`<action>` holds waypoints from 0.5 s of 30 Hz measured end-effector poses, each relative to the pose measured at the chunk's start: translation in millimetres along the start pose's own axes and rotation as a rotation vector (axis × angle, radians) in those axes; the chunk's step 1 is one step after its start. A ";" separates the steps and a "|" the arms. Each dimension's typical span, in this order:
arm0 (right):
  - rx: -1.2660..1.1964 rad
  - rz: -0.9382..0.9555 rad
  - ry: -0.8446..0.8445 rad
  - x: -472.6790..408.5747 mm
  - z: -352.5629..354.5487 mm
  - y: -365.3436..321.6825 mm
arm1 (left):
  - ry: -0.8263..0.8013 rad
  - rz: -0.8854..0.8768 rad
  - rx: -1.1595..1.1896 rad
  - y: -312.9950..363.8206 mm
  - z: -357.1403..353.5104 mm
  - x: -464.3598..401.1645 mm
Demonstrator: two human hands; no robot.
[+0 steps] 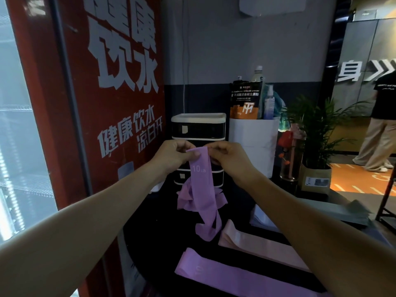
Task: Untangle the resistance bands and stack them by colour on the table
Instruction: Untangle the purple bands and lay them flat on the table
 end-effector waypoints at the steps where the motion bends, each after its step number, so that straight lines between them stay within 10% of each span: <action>1: -0.012 -0.008 -0.002 0.1 1.3 -0.6 | 0.014 -0.005 -0.001 2.1 0.5 -2.0; 15: 0.056 -0.017 0.009 5.7 9.1 -32.5 | -0.011 -0.103 -0.005 41.0 0.5 -18.4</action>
Point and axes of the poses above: each hand's wrist, its own x-axis away from the middle knuckle, its own z-axis out of the back of the hand, y = z × x, the point moved 3 cm from there along -x, towards the middle knuckle, and after that the axes turned 14 degrees about -z, right-handed, at the moved point
